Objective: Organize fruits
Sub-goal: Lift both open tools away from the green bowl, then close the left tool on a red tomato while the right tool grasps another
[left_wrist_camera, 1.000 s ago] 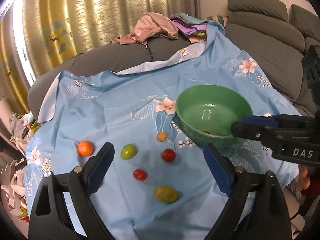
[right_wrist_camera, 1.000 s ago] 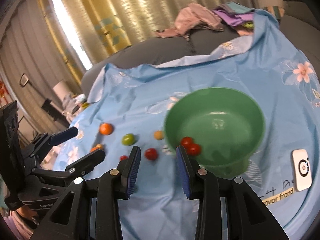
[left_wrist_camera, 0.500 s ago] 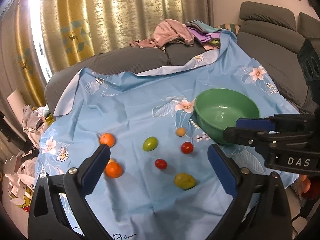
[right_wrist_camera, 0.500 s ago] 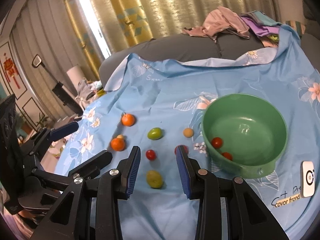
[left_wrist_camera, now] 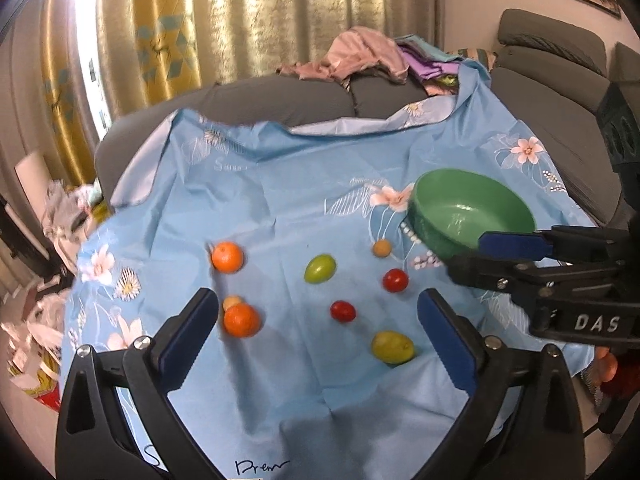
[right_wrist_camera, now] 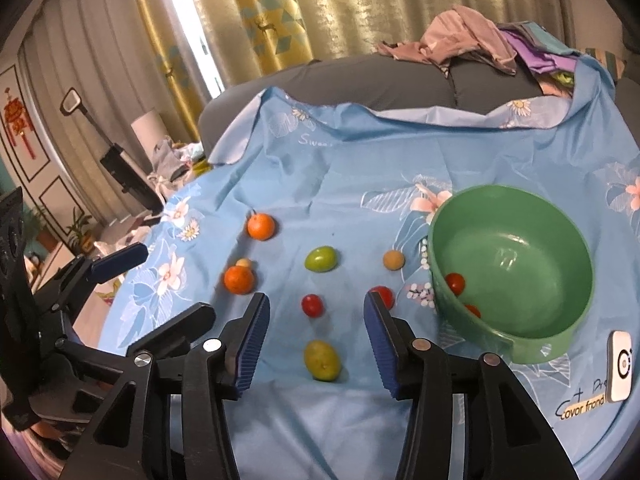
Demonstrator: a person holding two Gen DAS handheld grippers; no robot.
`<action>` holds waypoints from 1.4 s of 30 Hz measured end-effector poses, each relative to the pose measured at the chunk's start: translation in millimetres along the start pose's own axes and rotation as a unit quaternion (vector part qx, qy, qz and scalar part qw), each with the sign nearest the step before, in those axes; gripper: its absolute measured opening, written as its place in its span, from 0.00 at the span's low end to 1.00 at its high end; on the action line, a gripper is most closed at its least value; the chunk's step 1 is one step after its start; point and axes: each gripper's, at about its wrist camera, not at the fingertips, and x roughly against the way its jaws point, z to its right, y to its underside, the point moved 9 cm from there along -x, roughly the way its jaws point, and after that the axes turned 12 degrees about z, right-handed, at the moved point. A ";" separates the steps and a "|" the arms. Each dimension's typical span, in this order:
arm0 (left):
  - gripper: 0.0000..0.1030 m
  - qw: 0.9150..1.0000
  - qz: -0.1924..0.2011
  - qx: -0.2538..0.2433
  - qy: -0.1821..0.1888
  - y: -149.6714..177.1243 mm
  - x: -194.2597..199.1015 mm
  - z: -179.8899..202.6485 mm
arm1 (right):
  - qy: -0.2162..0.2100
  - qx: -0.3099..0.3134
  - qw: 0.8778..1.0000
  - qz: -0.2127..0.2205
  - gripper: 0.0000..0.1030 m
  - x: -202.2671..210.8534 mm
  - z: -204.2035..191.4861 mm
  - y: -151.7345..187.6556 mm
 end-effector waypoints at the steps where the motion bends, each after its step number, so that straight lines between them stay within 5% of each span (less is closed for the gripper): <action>1: 0.98 1.000 -0.008 0.007 -0.001 5.3 -3.1 -5.3 | 0.002 -0.001 1.000 -0.003 0.48 -2.2 -0.3 1.2; 11: 0.97 0.993 -0.087 0.080 0.022 57.9 -31.2 -36.3 | 0.021 -0.009 0.998 -0.050 0.48 -32.1 17.9 28.1; 19: 0.95 0.989 -0.104 0.083 0.058 66.9 -55.1 -23.6 | 0.034 -0.008 0.995 -0.092 0.48 -66.5 34.7 52.8; 42: 0.55 0.979 -0.158 0.047 0.120 80.0 -134.6 13.7 | 0.065 0.096 0.983 -0.145 0.45 -138.9 54.3 57.3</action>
